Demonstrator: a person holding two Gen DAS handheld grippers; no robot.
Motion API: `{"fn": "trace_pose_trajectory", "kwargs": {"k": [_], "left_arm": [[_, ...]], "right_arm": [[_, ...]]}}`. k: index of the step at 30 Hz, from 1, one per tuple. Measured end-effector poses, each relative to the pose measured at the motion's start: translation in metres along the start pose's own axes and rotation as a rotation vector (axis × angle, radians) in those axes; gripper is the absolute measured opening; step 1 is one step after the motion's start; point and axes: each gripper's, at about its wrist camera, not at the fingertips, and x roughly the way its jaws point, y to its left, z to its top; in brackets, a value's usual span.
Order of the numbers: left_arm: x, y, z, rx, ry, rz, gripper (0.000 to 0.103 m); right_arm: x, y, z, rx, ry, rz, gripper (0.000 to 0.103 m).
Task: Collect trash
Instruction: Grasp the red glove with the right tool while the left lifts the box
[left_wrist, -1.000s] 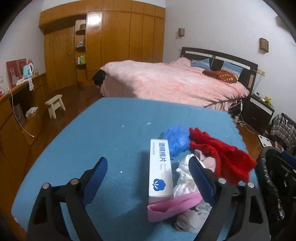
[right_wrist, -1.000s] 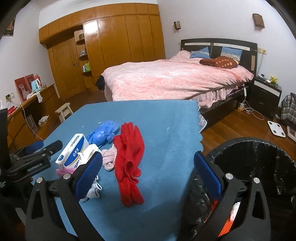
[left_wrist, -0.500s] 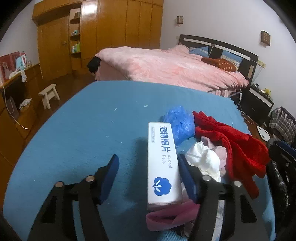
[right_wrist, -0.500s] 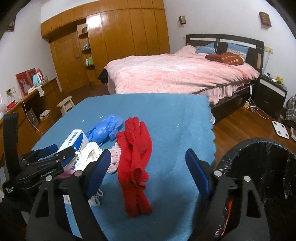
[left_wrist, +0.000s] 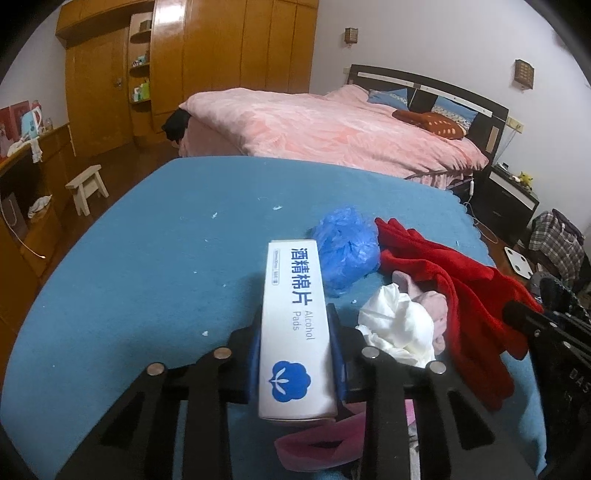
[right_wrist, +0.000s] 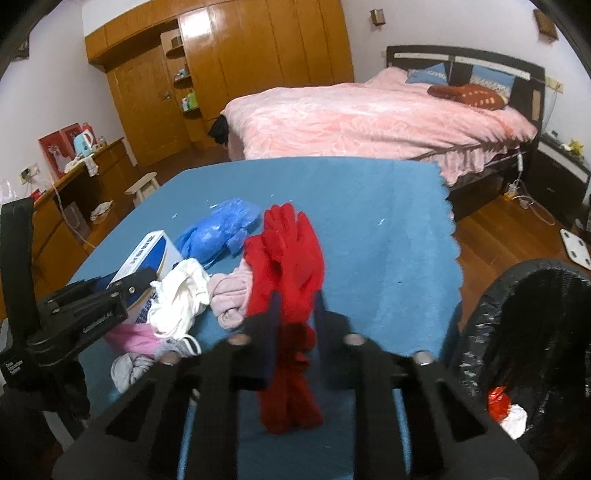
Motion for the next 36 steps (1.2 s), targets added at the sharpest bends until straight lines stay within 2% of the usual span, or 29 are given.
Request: {"fn": "trace_pose_trajectory", "kwargs": {"k": [5, 13, 21, 29, 36], "left_arm": [[-0.009, 0.007, 0.005, -0.025, -0.032, 0.007, 0.03], [-0.028, 0.006, 0.023, -0.007, -0.075, 0.024, 0.03], [-0.045, -0.002, 0.043, 0.0, -0.105, 0.004, 0.03], [-0.063, -0.015, 0.06, 0.02, -0.126, -0.004, 0.03], [-0.079, -0.036, 0.065, 0.042, -0.139, -0.049, 0.03]], "right_arm": [[-0.006, 0.003, 0.005, -0.018, -0.023, 0.014, 0.005], [-0.016, 0.003, 0.022, -0.02, -0.051, 0.037, 0.004], [-0.031, 0.003, 0.043, -0.02, -0.087, 0.06, 0.004], [-0.06, -0.005, 0.069, -0.012, -0.149, 0.071, 0.004], [-0.093, -0.01, 0.084, -0.027, -0.204, 0.065, 0.004]]}}
